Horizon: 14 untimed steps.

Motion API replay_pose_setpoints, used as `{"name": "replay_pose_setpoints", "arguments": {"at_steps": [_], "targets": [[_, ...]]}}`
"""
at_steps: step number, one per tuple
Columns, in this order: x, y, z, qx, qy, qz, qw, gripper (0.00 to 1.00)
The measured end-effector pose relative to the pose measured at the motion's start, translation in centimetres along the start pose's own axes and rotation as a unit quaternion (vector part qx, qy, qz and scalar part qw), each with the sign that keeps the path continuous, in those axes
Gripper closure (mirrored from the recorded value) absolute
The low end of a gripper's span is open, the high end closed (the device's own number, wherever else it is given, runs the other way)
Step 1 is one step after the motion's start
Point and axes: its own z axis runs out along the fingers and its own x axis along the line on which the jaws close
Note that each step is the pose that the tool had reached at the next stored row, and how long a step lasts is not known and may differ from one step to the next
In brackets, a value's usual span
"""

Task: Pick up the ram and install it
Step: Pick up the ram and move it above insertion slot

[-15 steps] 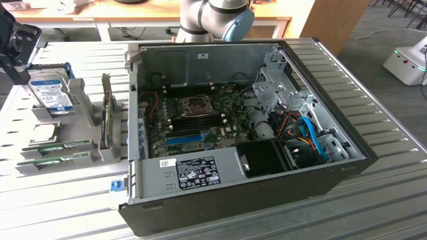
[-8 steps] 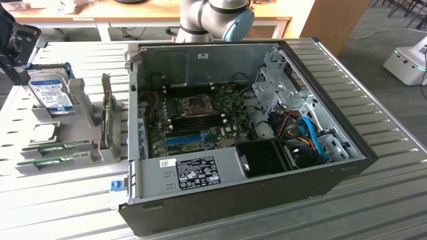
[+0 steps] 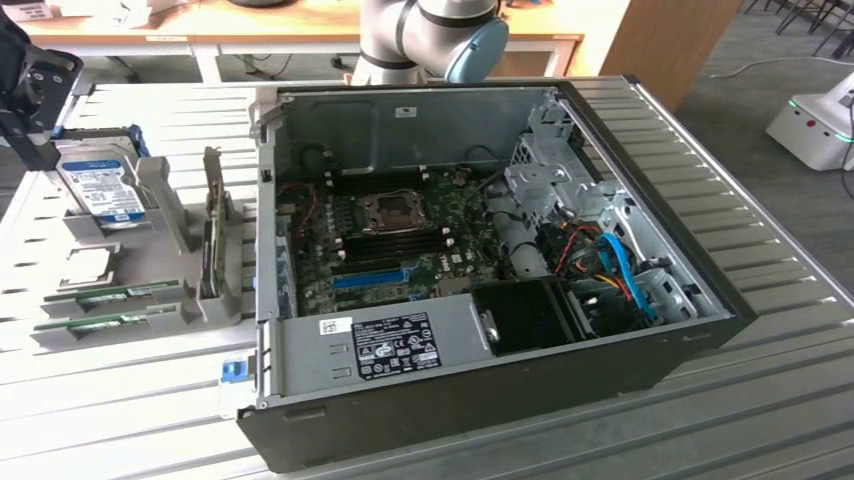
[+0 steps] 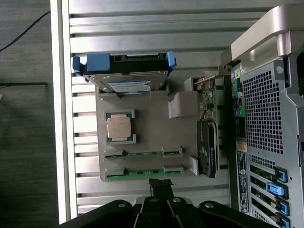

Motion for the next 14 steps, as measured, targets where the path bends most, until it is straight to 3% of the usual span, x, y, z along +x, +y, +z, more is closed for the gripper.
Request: {"name": "replay_pose_setpoints", "arguments": {"at_steps": [3, 7, 10, 14], "targets": [[0.0, 0.0, 0.0, -0.0001, 0.0004, -0.009, 1.0, 0.89], [0.0, 0.0, 0.01, -0.0007, 0.0017, -0.039, 0.9992, 0.89], [0.0, 0.0, 0.02, -0.0012, 0.003, -0.066, 0.9978, 0.89], [0.0, 0.0, 0.05, -0.0019, 0.0046, -0.103, 0.9947, 0.89]]}}
